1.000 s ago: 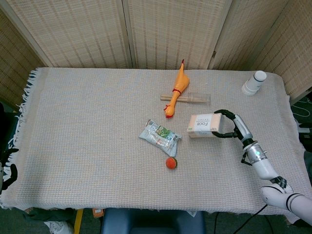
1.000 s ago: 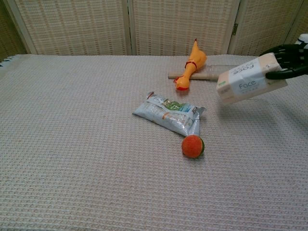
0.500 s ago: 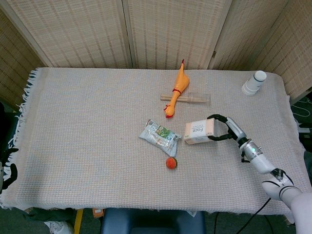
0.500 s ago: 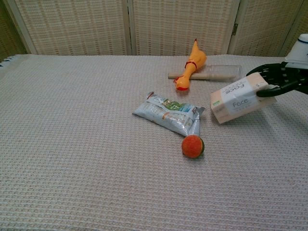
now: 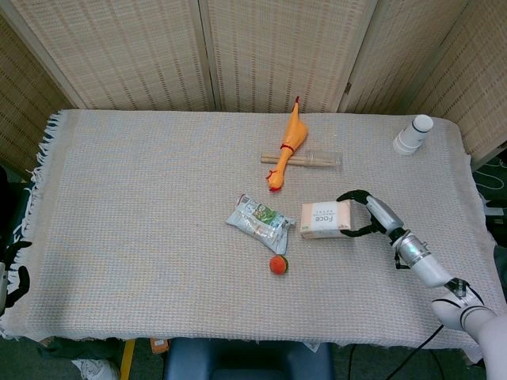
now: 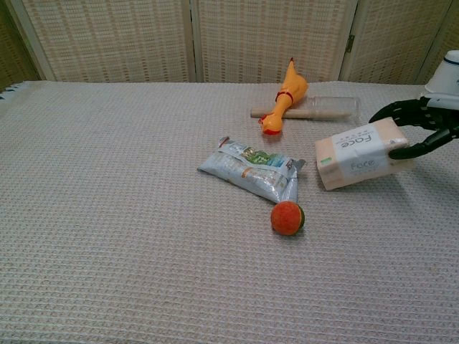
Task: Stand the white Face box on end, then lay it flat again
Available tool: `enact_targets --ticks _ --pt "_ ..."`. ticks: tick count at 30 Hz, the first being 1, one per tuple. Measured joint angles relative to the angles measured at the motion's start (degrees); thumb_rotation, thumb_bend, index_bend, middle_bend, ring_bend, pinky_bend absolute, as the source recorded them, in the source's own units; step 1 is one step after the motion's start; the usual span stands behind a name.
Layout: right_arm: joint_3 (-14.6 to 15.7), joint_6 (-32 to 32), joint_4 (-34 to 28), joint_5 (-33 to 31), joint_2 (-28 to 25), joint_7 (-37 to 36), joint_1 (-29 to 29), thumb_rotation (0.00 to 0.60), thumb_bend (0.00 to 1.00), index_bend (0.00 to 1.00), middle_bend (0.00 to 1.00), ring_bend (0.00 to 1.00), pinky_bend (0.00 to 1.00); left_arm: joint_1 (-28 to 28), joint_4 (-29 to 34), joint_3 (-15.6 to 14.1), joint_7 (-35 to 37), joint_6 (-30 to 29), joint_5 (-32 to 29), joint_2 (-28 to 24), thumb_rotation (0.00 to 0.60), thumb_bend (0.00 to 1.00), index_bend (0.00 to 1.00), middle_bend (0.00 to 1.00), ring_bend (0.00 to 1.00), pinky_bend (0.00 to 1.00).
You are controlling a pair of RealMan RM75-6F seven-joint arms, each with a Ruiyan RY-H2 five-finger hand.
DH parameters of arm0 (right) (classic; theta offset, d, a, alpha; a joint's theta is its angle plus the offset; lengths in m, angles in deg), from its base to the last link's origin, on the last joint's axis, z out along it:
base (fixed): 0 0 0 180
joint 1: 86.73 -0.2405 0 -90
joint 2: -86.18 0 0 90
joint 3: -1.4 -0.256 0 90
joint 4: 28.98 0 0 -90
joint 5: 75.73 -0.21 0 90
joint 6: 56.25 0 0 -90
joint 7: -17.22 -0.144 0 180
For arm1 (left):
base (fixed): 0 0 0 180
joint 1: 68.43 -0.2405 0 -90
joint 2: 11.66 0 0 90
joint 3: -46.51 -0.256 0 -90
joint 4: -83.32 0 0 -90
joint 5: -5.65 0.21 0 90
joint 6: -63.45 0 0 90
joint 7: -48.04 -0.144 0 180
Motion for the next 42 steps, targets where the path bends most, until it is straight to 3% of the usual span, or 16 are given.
enact_targets --ticks 7,12,16,20,24,31,34,37,39,42 --pt "0.22 -1.69 -3.44 -1.01 -2.16 6.37 0.3 0.6 0.4 0.29 0.41 0.26 0.0 -0.05 0.25 -0.11 -0.02 -0.09 0.29 -0.14 0.6 0.62 0.27 0.0 0.0 0.08" --pt "0.17 -6.66 -7.41 -3.08 -4.28 14.77 -0.18 0.6 0.39 0.2 0.36 0.18 0.0 0.04 0.32 -0.14 -0.19 0.25 -0.07 -0.19 0.6 0.62 0.27 0.0 0.0 0.08" --pt "-0.59 -10.5 -11.45 -6.09 -6.07 21.19 -0.54 0.6 0.3 0.15 0.3 0.13 0.0 0.1 0.17 -0.14 -0.28 0.38 -0.25 -0.13 0.6 0.62 0.27 0.0 0.0 0.08" --pt "-1.66 -12.54 -14.71 -8.77 -7.71 25.84 -0.65 0.6 0.18 0.08 0.16 0.02 0.0 0.14 0.18 -0.17 -0.42 0.34 -0.13 -0.06 0.6 0.62 0.27 0.0 0.0 0.08" --pt "-2.38 -13.72 -17.6 -10.17 -9.45 28.76 -0.68 0.6 0.08 0.0 0.03 0.0 0.0 0.14 0.22 -0.25 -0.51 0.42 -0.18 -0.05 0.6 0.62 0.27 0.0 0.0 0.08" --pt "-3.35 -12.52 -27.27 -11.38 -15.71 32.44 0.25 0.6 0.05 0.0 0.0 0.0 0.0 0.28 0.18 -0.29 -0.71 0.7 -0.3 0.02 0.6 0.62 0.27 0.0 0.0 0.08" --pt "-3.63 -8.29 -34.44 -10.62 -19.2 34.16 2.05 0.6 0.05 0.0 0.0 0.0 0.0 0.34 0.08 -0.3 -0.73 0.73 -0.26 0.14 0.6 0.62 0.27 0.0 0.0 0.08" --pt "-4.0 0.79 -40.09 -8.69 -20.7 36.27 5.4 0.6 0.18 0.07 0.02 0.06 0.0 0.41 0.05 -0.37 -0.84 0.75 -0.01 0.25 0.6 0.62 0.27 0.0 0.0 0.08" --pt "-4.18 9.58 -42.35 -6.86 -20.59 38.95 8.51 0.6 0.24 0.11 0.04 0.08 0.0 0.53 -0.09 -0.48 -0.95 0.95 0.15 0.39 0.6 0.62 0.27 0.0 0.0 0.08" --pt "-3.46 22.92 -46.04 -3.62 -20.42 46.08 13.87 0.6 0.25 0.14 0.04 0.08 0.0 0.74 -0.26 -0.66 -1.12 1.36 0.31 0.64 0.6 0.62 0.27 0.0 0.0 0.08"
